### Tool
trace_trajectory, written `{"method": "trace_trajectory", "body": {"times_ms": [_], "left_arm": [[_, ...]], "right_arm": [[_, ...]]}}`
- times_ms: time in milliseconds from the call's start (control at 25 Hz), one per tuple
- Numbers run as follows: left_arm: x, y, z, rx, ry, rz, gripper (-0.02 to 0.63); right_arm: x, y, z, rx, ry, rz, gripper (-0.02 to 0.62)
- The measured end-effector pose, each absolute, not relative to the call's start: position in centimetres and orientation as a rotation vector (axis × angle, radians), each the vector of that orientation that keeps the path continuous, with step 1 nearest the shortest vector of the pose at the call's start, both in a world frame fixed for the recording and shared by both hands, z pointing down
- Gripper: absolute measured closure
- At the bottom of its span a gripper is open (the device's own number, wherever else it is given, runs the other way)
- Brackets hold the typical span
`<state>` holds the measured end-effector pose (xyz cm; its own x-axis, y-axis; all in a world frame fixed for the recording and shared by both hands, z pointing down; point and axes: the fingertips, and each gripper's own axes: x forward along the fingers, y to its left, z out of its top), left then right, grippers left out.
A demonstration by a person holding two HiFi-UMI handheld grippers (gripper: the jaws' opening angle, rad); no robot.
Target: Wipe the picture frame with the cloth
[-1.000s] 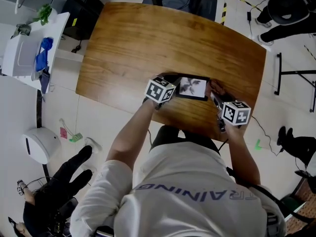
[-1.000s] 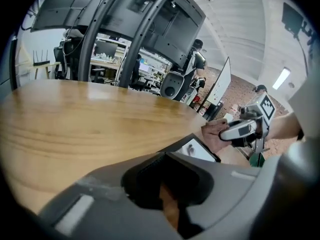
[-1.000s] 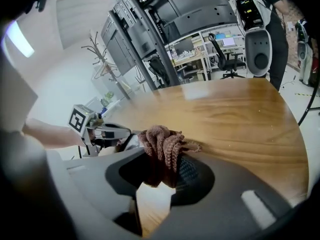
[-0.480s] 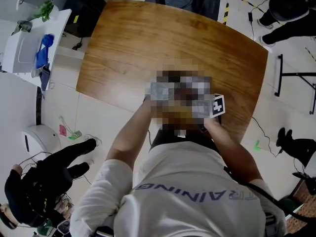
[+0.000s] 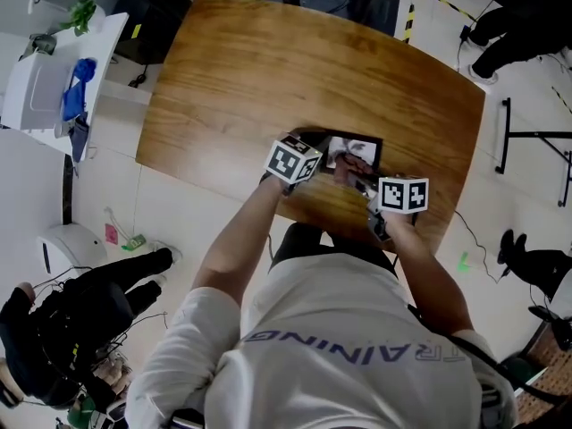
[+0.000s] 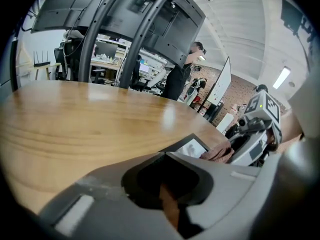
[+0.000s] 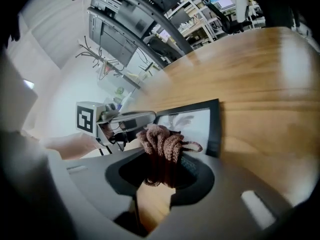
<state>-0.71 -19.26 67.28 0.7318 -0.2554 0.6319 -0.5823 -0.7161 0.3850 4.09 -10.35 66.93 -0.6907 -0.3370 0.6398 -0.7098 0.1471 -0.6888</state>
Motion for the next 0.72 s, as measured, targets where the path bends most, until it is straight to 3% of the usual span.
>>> {"method": "trace_trajectory", "body": {"times_ms": [400, 720], "left_arm": [[-1.0, -19.2, 67.3, 2.358, -0.642, 0.748, 0.601], [-0.5, -21.1, 68.4, 2.45, -0.692, 0.731, 0.601]], "right_arm": [[11.9, -8.7, 66.9, 1.19, -2.029, 1.559, 0.466], [13.6, -9.9, 66.8, 1.323, -2.126, 1.51, 0.468]]}}
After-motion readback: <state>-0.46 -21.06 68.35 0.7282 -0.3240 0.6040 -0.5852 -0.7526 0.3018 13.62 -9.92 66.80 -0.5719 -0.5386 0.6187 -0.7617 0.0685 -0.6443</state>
